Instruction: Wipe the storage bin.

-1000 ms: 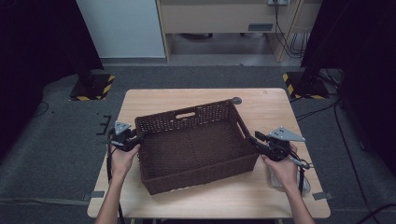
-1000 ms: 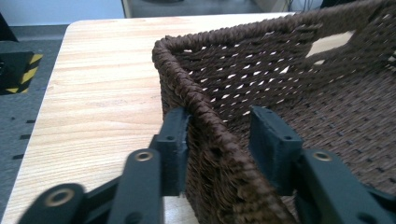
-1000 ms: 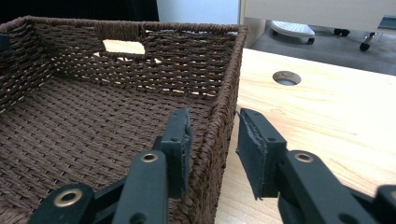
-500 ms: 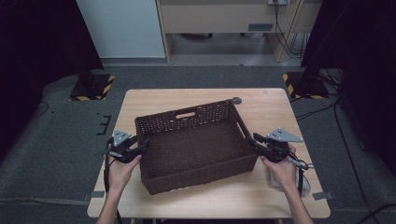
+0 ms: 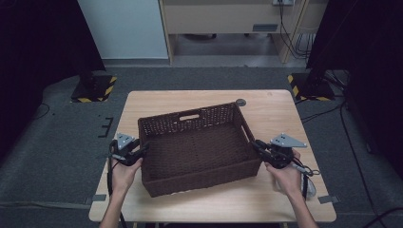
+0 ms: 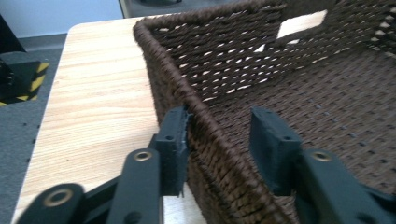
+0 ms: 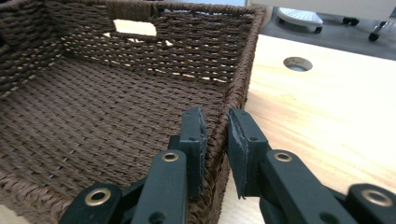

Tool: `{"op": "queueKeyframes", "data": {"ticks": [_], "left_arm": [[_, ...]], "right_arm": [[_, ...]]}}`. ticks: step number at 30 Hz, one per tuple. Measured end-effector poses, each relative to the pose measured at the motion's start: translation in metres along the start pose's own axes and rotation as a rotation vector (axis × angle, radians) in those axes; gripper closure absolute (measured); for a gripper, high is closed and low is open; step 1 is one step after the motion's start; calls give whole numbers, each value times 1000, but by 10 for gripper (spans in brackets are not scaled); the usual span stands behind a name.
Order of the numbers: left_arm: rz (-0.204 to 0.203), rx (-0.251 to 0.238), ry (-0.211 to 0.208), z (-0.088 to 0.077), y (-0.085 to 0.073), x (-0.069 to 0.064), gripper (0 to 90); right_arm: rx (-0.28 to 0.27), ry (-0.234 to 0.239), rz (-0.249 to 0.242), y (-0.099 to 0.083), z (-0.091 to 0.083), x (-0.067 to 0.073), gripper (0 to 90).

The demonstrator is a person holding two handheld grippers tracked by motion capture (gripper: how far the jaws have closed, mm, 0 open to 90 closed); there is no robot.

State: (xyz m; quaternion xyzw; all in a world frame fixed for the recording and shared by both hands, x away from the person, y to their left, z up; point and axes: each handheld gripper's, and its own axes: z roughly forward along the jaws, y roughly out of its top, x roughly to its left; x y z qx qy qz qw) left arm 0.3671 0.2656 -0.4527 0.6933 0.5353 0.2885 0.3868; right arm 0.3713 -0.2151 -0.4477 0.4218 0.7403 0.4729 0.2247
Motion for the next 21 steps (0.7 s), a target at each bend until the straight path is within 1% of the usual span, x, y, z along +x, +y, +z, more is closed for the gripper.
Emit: {"op": "queueKeyframes", "data": {"ticks": [1, 3, 4, 7, 8, 9, 10, 11, 12, 13, 15, 17, 18, 20, 21], "left_arm": [[-14, 2, -4, 1, 0, 2, 585], [-24, 8, -8, 3, 1, 3, 593], [-18, 9, -5, 5, 3, 3, 600], [-22, -2, -6, 10, 4, 6, 614], [-20, -9, -11, 12, 4, 7, 629], [-24, -16, -30, 16, 6, 11, 632], [-24, -16, -30, 16, 6, 11, 635], [-15, -18, -53, 21, 9, 15, 637], [-15, -18, -53, 21, 9, 15, 638], [6, -13, -66, 27, 13, 18, 640], [32, -4, -75, 31, 17, 20, 644], [40, 2, -89, 35, 19, 22, 644], [34, -1, -92, 36, 20, 22, 644], [35, -2, -94, 35, 19, 22, 640], [24, -11, -89, 34, 18, 22, 629]], "right_arm": [[3, 6, 3, 0, -1, 0, 763], [2, 11, 8, 1, -1, 0, 731], [-16, 12, 4, 2, 0, 1, 707], [-25, 6, 3, 4, 1, 1, 684], [-44, -2, 1, 5, 2, 0, 640], [-45, -5, 3, 6, 3, -1, 633], [-45, -5, 3, 6, 3, -1, 633], [-56, -12, 16, 6, 3, -4, 616], [-54, -11, 20, 6, 3, -5, 612], [-60, -13, 29, 6, 4, -6, 609], [-68, -15, 37, 6, 5, -7, 598], [-67, -16, 37, 6, 8, -7, 583], [-64, -19, 39, 6, 10, -7, 583], [-55, -22, 31, 5, 15, -6, 591], [-46, -19, 22, 5, 17, -6, 604]]}}
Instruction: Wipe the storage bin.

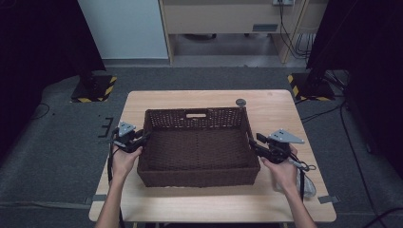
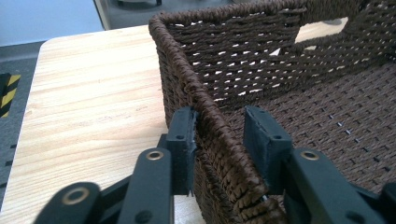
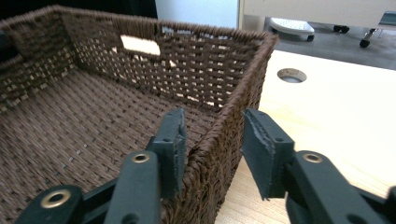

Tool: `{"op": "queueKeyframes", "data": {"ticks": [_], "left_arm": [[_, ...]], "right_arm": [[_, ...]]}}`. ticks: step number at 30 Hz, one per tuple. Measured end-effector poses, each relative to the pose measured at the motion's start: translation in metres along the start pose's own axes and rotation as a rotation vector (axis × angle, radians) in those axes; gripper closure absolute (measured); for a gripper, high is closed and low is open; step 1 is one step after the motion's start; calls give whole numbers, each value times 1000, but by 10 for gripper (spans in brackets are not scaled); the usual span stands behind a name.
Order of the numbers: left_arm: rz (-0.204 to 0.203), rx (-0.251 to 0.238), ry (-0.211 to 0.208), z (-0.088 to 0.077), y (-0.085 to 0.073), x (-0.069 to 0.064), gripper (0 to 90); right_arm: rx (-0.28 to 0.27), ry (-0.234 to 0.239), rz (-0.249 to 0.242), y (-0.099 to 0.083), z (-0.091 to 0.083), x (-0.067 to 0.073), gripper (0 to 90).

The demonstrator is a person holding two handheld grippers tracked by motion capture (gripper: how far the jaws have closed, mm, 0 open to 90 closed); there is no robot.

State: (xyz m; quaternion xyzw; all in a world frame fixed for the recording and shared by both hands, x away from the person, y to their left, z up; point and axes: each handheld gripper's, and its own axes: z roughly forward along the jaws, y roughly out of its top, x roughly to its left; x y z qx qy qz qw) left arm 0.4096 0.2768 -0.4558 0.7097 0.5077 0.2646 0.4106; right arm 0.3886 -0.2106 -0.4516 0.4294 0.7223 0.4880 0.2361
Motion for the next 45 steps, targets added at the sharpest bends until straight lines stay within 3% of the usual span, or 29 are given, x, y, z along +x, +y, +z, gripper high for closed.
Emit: {"op": "queueKeyframes", "data": {"ticks": [5, 10, 13, 19, 20, 23, 26, 29, 33, 36, 39, 45], "left_arm": [[-64, -25, 0, -7, -6, 2, 519], [-44, -22, 16, -8, -3, 0, 522], [-108, -72, -8, -17, 2, 2, 489], [-72, -72, -10, -19, 10, -2, 427], [-52, -61, 6, -13, 11, -4, 421], [-54, -36, 11, -4, 10, -4, 417], [-50, -3, 10, 7, 5, -7, 435], [-30, 32, 32, 14, -4, -8, 460], [-63, 46, 15, 13, -10, -5, 532], [-16, 67, 42, 10, -10, -10, 572], [-4, 81, 55, 6, -11, -12, 582], [-42, 73, 74, -12, -23, -8, 593]], "right_arm": [[7, 3, -25, -1, 4, 5, 710], [16, 9, -24, -1, 1, 6, 727], [21, 17, -25, -2, -3, 9, 725], [28, 31, -28, -3, -6, 15, 716], [30, 34, -41, -2, -7, 16, 712], [33, 37, -46, -1, -6, 15, 708], [-8, 19, -31, 3, -1, 13, 626], [16, -19, -20, 0, 8, 10, 597], [10, -9, -11, 0, 13, 10, 638], [17, -17, -19, 0, 13, 13, 662], [22, -12, -21, 0, 11, 14, 672], [33, 15, -31, 0, 9, 24, 672]]}}
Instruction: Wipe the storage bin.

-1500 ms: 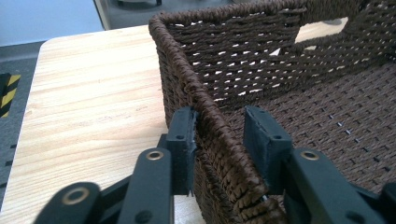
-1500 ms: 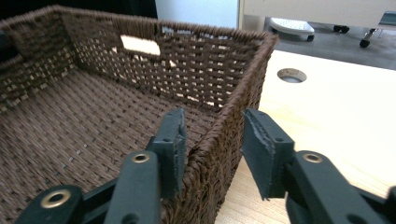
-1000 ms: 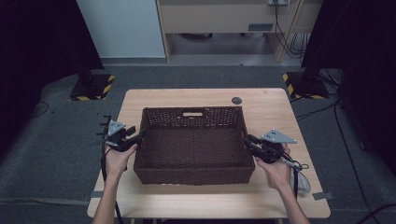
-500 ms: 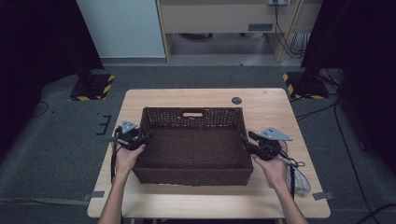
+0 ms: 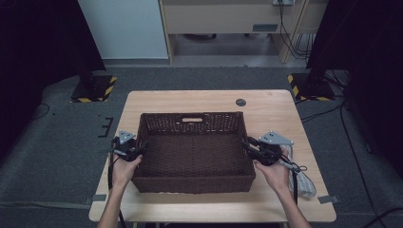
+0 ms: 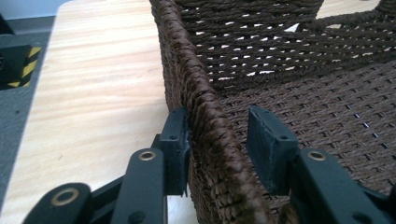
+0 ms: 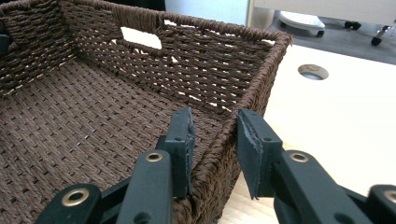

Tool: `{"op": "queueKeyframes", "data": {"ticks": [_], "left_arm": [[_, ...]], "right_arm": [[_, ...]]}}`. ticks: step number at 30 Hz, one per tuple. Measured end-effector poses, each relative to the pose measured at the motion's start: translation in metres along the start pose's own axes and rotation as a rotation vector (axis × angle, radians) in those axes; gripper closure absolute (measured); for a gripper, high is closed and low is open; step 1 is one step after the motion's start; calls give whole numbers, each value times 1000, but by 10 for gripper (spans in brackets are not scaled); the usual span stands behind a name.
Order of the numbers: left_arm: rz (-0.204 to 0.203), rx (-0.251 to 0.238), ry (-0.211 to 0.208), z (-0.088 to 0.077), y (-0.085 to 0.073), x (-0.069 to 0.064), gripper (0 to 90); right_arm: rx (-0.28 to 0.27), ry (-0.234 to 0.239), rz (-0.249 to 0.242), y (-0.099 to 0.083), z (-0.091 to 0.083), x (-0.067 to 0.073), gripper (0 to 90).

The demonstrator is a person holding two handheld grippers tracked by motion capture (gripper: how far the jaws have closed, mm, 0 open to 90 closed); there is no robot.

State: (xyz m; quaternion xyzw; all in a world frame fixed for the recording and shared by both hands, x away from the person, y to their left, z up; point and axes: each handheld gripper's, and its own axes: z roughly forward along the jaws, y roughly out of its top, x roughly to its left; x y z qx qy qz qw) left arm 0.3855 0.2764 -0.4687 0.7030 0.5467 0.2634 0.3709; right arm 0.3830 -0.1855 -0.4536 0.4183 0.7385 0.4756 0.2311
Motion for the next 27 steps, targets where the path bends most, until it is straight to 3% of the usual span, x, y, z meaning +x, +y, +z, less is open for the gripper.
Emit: {"op": "queueKeyframes", "data": {"ticks": [2, 5, 8, 11, 16, 18, 24, 27], "left_arm": [[-34, -19, -11, -1, -3, 2, 585], [-30, -19, -9, -1, -3, 1, 580], [-42, -28, -17, -1, -4, 2, 574], [-39, -30, -16, -1, -4, 2, 574], [-42, -28, -25, -1, -4, 3, 571], [-41, -28, -32, 0, -4, 5, 571], [-41, -28, -27, -1, -4, 7, 580], [-46, -28, -27, -2, -5, 9, 583]], "right_arm": [[6, -6, -9, 2, 0, 4, 667], [-25, 0, 2, 5, -4, 0, 601], [-62, -34, 16, 7, -14, -10, 548], [-57, -79, 17, 4, -23, -23, 504], [-10, -139, 37, -6, -30, -42, 449], [30, -193, 44, -15, -35, -56, 418], [127, -243, 38, -33, -35, -73, 376], [156, -244, 44, -39, -35, -77, 362]]}}
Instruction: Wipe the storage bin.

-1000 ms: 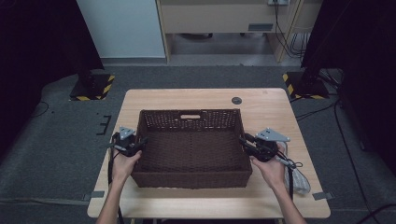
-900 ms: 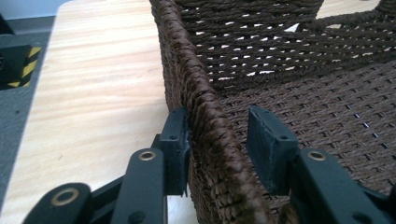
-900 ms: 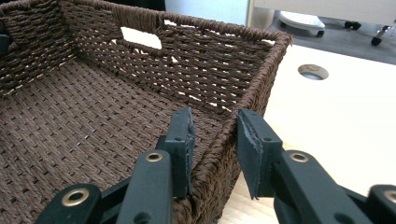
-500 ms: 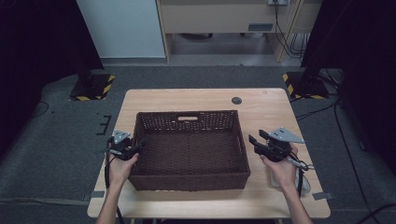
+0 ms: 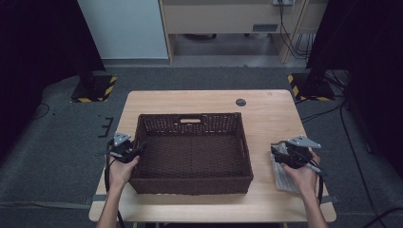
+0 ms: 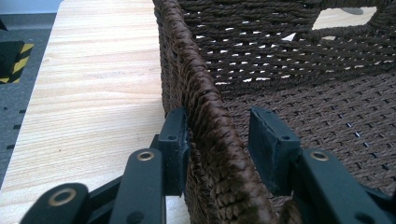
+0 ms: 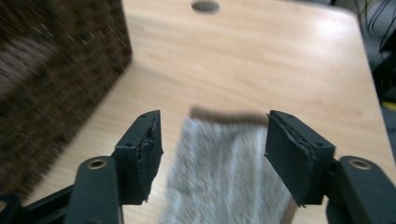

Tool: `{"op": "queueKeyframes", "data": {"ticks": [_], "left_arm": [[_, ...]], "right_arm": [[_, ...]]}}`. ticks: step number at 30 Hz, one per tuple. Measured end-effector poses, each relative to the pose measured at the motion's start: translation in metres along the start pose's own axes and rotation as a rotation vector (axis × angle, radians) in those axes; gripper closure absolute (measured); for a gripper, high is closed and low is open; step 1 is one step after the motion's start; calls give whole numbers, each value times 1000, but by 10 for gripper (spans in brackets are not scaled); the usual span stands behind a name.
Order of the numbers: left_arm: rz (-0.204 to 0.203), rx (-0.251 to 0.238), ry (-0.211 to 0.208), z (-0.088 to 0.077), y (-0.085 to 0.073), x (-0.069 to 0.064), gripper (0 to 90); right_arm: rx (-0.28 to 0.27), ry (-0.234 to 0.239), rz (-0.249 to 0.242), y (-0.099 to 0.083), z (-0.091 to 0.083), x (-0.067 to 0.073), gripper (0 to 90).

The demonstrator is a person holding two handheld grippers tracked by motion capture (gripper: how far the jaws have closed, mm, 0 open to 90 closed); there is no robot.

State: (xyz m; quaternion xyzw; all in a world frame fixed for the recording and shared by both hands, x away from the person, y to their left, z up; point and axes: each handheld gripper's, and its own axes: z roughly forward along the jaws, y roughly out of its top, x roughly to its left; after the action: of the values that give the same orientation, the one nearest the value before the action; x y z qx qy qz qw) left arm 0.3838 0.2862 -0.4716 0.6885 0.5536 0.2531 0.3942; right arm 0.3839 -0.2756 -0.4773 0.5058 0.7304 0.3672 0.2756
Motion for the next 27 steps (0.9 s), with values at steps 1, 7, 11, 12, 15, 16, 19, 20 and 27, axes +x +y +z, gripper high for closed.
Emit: {"op": "queueKeyframes", "data": {"ticks": [1, 7, 11, 12, 15, 16, 19, 20, 27], "left_arm": [[-3, -2, 1, 0, 0, 1, 587], [-9, -8, -1, -1, -1, 2, 585], [-18, -11, -8, -1, -1, 3, 582], [-17, -13, -8, -1, -2, 3, 581], [-17, -14, -9, -1, -2, 3, 578], [-16, -15, -12, -1, -2, 3, 576], [-20, -19, -16, -1, -2, 3, 570], [-21, -19, -17, -1, -2, 3, 570], [-29, -13, -18, -1, -2, 3, 594]], "right_arm": [[26, -8, 4, -5, 3, -4, 363], [71, -11, 8, -15, 7, -9, 381], [101, -17, 22, -21, 11, -11, 382], [117, -16, 29, -22, 12, -12, 380], [141, -10, 27, -25, 14, -14, 377], [167, -10, 38, -28, 16, -14, 378], [191, -9, 35, -31, 18, -15, 420], [199, -6, 30, -32, 19, -15, 448], [198, -6, 40, -28, 17, -18, 689]]}}
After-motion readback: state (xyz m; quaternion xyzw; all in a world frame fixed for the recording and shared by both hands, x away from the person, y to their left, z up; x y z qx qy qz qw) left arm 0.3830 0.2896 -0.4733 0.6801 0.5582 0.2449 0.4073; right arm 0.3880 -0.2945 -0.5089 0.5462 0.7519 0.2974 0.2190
